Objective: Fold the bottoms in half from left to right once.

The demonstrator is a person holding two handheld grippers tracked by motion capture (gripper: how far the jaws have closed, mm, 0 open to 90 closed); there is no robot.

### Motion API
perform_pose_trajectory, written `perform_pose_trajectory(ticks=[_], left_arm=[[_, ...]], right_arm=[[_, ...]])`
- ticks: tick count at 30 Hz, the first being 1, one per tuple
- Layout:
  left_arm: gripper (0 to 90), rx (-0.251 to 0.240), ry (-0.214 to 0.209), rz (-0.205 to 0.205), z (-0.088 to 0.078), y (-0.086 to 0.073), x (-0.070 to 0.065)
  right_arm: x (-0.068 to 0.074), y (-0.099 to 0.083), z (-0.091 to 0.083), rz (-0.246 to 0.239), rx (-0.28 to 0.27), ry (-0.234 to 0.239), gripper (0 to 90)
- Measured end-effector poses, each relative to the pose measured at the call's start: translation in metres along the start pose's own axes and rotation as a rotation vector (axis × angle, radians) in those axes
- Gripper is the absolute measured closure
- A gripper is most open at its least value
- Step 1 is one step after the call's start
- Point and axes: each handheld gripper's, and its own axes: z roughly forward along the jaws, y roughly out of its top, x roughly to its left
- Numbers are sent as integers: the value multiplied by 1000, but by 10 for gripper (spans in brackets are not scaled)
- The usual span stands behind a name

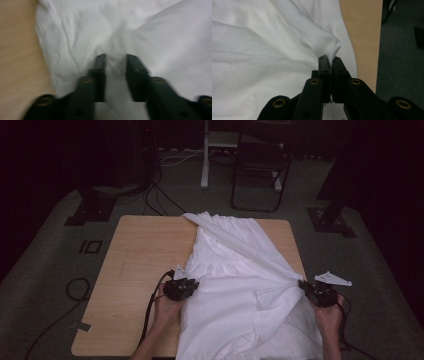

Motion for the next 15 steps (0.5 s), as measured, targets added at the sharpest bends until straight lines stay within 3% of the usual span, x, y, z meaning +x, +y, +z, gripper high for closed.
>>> perform_pose_trajectory(ticks=[1,2,4,6,7,8,11,15], left_arm=[[578,0,0,0,0,0,0],[578,31,11,-2,10,-2,-2],[590,16,43,25,15,-3,-5],[719,27,66,44,15,-1,-4],[826,29,83,51,15,0,-3],[881,18,92,47,16,-1,4],[888,13,122,34,15,-1,15],[891,27,198,-17,10,1,50]], right_arm=[[0,0,0,0,0,0,872],[-3,-7,7,12,22,-3,866],[-7,-19,20,35,62,-10,844],[-8,-27,30,44,107,-11,827],[-8,-29,31,58,94,3,830],[-6,-27,31,69,106,9,833],[3,-26,33,49,113,18,840],[29,-21,41,10,109,72,845]])
